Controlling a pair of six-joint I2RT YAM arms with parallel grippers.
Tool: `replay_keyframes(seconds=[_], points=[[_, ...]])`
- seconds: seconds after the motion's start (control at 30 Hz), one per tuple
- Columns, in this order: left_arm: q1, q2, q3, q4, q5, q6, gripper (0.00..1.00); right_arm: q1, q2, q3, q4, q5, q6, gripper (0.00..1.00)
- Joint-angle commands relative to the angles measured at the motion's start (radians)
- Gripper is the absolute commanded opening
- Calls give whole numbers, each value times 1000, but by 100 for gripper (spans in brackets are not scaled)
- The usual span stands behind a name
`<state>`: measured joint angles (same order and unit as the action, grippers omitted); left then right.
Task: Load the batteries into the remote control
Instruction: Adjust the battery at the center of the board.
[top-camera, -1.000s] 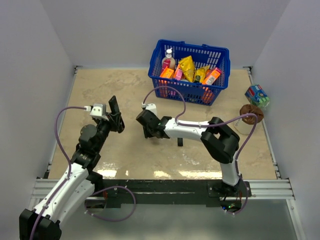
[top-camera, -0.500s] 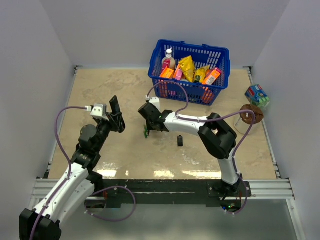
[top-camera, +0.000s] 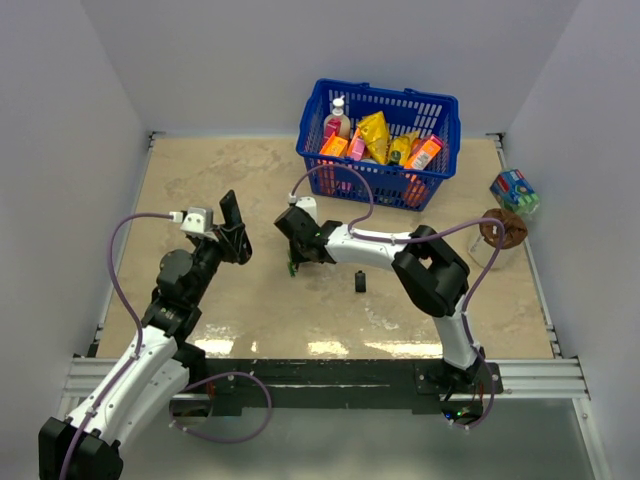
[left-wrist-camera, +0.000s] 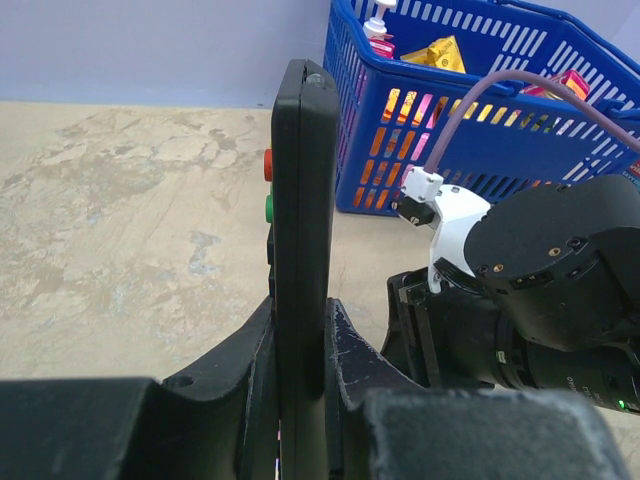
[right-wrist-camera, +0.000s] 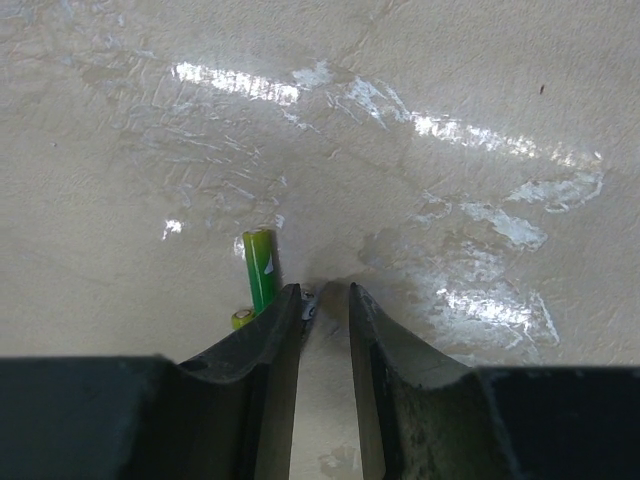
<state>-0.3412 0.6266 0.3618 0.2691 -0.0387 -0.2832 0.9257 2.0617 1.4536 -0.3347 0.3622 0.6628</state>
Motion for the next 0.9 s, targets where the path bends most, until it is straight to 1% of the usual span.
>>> replay_keyframes(seconds=[0.0,0.37,0.5,0.53,0.57,0.6,0.87], points=[[4,-4,-1,68,11,16,0,2,5,45,10,-14,20,29],[4,-4,-3,73,16,15,0,1,15,27,-6,-26,20,29],[4,-4,-3,74,19,15,0,2,12,14,-13,-26,8,22],[4,-4,-4,74,19,15,0,2,0,11,-18,-25,-3,19],[4,-4,-4,73,20,15,0,2,-8,-2,-26,-19,-8,13],[4,-4,-3,74,19,15,0,2,-17,-13,-29,-11,-12,11],[4,1,-3,78,23,15,0,-2,-152,-196,-59,34,-42,9]])
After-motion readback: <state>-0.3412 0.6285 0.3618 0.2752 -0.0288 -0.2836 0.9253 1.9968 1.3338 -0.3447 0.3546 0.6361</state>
